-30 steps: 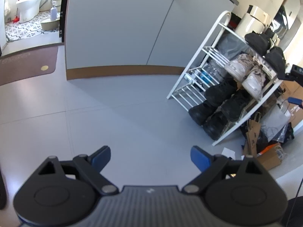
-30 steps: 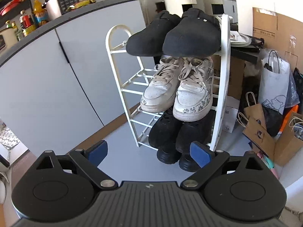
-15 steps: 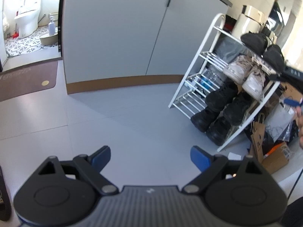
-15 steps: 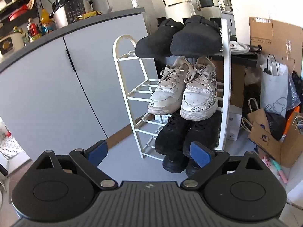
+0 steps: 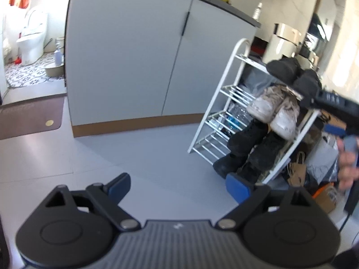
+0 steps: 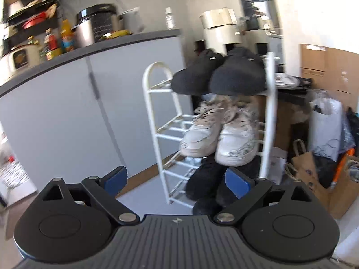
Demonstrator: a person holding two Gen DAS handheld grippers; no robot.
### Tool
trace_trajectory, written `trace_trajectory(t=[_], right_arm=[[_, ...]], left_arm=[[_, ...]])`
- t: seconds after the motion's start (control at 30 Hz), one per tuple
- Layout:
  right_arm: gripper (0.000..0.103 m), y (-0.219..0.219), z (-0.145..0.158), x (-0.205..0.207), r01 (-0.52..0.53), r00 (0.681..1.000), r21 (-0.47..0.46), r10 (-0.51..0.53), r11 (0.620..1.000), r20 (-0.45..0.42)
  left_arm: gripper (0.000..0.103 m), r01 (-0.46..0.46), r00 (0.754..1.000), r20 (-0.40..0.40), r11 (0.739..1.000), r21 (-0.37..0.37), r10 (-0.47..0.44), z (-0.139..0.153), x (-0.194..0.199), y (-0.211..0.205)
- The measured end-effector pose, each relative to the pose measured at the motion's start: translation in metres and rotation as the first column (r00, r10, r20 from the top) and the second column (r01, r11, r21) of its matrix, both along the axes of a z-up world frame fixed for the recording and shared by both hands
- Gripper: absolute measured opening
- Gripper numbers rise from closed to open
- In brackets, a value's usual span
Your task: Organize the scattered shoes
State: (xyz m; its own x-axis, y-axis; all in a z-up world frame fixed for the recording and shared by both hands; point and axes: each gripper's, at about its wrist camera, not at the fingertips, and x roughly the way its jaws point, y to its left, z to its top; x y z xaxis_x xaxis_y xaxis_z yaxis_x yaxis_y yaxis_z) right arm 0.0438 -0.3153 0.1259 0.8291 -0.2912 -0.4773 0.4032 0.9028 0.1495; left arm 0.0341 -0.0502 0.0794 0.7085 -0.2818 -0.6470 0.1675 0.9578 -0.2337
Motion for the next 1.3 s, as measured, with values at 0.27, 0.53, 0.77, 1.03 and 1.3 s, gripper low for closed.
trace_trajectory(t=[0.27, 0.53, 0.77, 1.03, 1.3], right_arm=[[0.097, 0.012, -0.004, 0.002, -0.037, 0.999, 0.027, 0.038, 0.999, -0.028], [0.097, 0.021, -0.029, 0.012, -0.042, 0.99, -0.009, 0.04, 0.999, -0.136], [0.097, 0.041, -0.035, -0.002, -0.003, 0.988, -0.029, -0.002, 1.0, -0.154], [0.097, 0.065, -0.04, -0.017, -0.013, 0.989, -0.022, 0.009, 1.0, -0.147], [0.097, 0.078, -0.047, -0.022, 0.013, 0.985, -0.021, -0.016, 1.0, -0.169]], left_arm=[[0.096, 0.041, 0.999, 0.038, 0.998, -0.043, -0.039, 0.008, 0.017, -0.012], [0.096, 0.107, 0.993, 0.06, 0.994, -0.026, -0.105, -0.006, 0.02, -0.014], [0.097, 0.033, 0.998, -0.05, 0.998, -0.055, -0.036, -0.026, 0.018, 0.004], [0.098, 0.04, 0.999, -0.034, 0.999, -0.026, -0.041, -0.02, 0.011, 0.013], [0.101, 0.018, 1.0, 0.01, 0.999, -0.041, -0.017, -0.007, 0.009, 0.008]])
